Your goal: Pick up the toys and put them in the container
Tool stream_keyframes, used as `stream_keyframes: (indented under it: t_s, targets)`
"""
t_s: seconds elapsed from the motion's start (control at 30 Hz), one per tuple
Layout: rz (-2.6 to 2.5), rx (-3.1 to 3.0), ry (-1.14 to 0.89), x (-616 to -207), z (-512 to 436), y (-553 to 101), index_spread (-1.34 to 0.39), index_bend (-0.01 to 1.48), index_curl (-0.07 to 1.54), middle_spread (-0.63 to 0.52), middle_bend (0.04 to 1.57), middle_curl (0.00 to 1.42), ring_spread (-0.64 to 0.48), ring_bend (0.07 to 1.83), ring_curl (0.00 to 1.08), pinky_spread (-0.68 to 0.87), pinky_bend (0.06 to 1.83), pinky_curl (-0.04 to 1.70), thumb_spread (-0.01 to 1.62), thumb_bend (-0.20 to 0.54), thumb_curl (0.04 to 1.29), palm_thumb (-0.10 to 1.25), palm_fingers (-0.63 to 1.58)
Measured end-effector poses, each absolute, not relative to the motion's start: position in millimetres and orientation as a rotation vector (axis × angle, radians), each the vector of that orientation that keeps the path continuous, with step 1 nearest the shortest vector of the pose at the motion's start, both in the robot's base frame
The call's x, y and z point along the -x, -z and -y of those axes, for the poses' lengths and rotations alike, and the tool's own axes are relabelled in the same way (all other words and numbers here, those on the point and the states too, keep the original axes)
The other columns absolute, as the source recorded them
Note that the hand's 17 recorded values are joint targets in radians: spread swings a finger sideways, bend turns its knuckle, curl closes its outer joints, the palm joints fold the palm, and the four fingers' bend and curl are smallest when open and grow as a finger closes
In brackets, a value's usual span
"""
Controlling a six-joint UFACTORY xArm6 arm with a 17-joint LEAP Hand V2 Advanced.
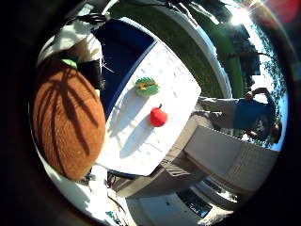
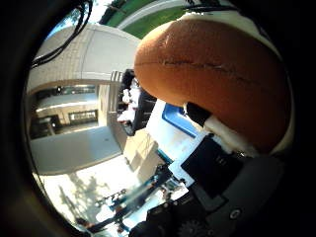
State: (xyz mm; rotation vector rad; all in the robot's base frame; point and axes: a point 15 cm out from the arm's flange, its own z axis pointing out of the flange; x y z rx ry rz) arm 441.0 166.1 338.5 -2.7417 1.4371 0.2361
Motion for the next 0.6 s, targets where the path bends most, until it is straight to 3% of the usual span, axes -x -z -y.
stream_keyframes:
  t_s: [0.13,0.2,0.27,0.3,0.37,0.5,0.6]
  targets:
    - [-1.462,2.761,-0.284,-452.7,-182.7,-314.3,-0.85,1.11,-0.01,-0.28,1.08,1.15,-0.08,1.40,0.86,0.17,1.48,0.86,1.18,-0.040,0.62,0.87,0.66]
    - [-1.461,2.781,-0.311,-456.1,-188.9,-304.6,-0.63,0.99,-0.02,-0.23,0.90,1.05,-0.02,1.33,0.81,0.21,1.42,0.85,1.18,-0.041,0.59,0.82,0.43]
    - [-1.457,2.812,-0.352,-454.0,-192.9,-297.3,-0.47,0.85,0.01,-0.17,0.62,0.92,0.05,1.22,0.77,0.25,1.36,0.83,1.17,-0.043,0.56,0.78,-0.03]
    - [-1.455,2.833,-0.381,-451.4,-194.1,-293.8,-0.44,0.83,0.02,-0.15,0.60,0.90,0.07,1.21,0.76,0.27,1.32,0.83,1.17,-0.041,0.55,0.78,-0.06]
    - [-1.452,2.869,-0.427,-447.7,-196.2,-292.2,-0.42,0.70,0.02,-0.05,0.38,0.74,0.17,0.91,0.60,0.33,1.15,0.71,1.15,-0.035,0.53,0.76,-0.28]
    - [-1.455,2.936,-0.564,-430.9,-195.9,-287.9,-0.40,0.44,0.00,0.10,0.17,0.59,0.26,0.67,0.45,0.39,0.99,0.60,1.13,-0.030,0.50,0.76,-0.30]
    - [-1.448,2.935,-0.565,-431.6,-198.9,-287.5,-0.39,0.31,0.01,0.16,0.11,0.50,0.30,0.54,0.39,0.43,0.88,0.53,1.13,-0.029,0.48,0.76,-0.25]
